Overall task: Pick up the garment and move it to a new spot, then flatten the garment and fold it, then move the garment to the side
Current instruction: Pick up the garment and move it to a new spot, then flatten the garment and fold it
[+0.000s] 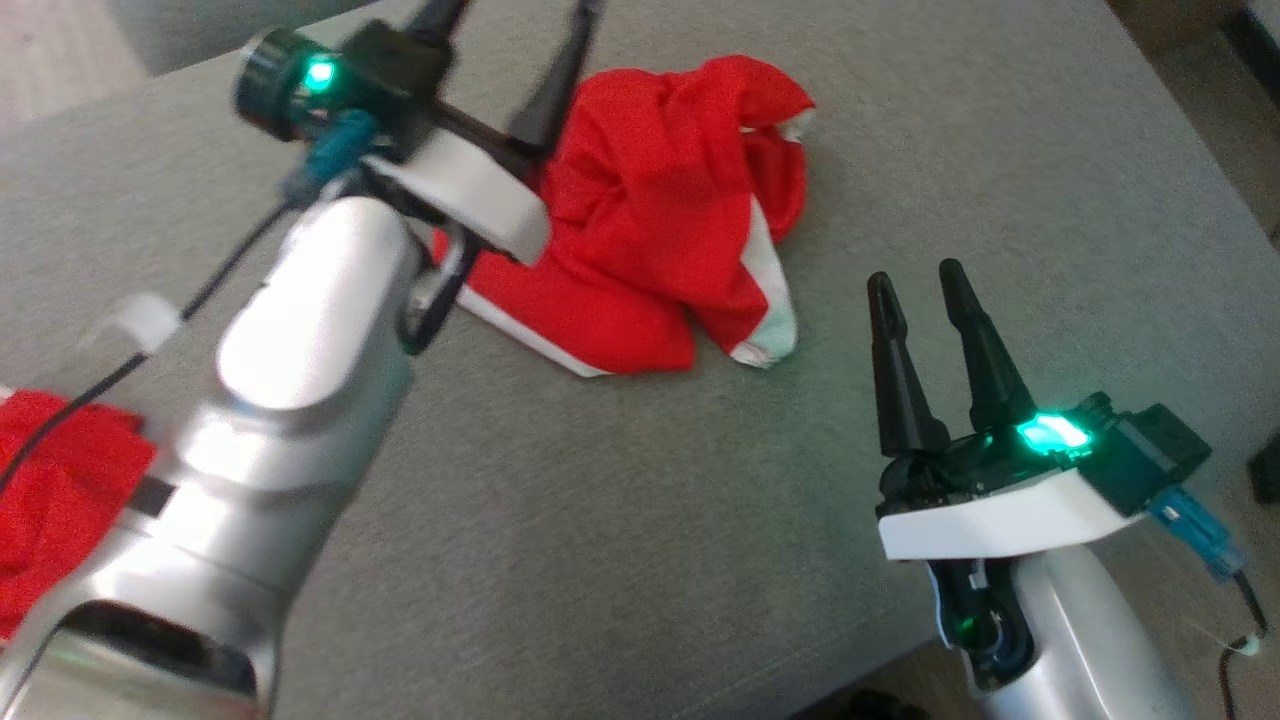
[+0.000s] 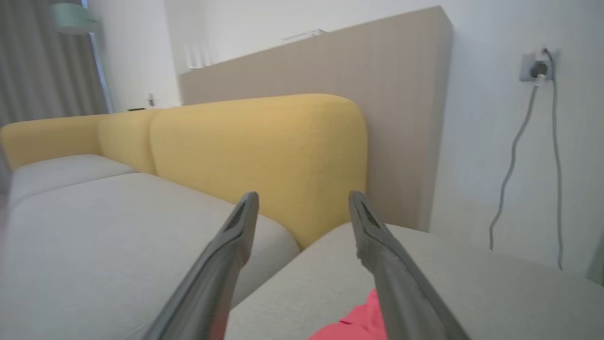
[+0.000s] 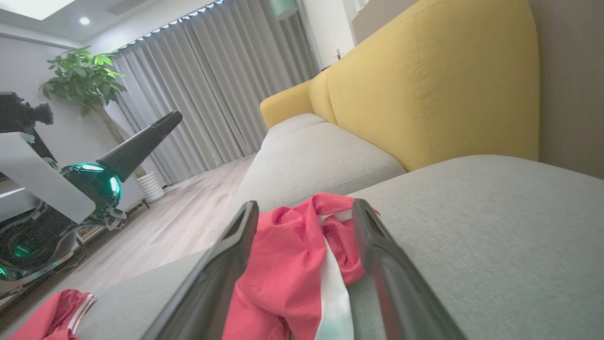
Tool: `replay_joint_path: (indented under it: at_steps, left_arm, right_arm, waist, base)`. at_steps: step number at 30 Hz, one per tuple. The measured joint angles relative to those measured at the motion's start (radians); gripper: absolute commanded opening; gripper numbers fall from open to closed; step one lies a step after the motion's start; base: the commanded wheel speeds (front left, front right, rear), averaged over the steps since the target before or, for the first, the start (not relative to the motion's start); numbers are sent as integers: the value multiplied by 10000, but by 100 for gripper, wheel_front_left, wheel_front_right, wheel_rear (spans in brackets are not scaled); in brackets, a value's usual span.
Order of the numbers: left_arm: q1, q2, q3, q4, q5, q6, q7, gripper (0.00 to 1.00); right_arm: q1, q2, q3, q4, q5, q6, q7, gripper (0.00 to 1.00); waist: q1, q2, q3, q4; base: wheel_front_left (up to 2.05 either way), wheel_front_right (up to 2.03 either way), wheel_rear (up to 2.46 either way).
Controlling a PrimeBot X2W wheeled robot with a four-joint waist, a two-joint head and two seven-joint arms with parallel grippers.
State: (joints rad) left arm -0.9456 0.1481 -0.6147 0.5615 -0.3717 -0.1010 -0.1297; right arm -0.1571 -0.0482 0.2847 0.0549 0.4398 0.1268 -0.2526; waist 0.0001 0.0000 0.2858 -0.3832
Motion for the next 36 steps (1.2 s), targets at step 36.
replay_joint_path:
  at_steps: [36]
  left_arm:
    - [7600, -96, 2314, -4249, 232, 1103, -1241, 100]
  right_arm:
    - [753, 0, -1041, 882, -2255, 0, 0, 100]
  waist:
    - [-2, 0, -1725, 4553]
  base:
    - [0, 0, 0]
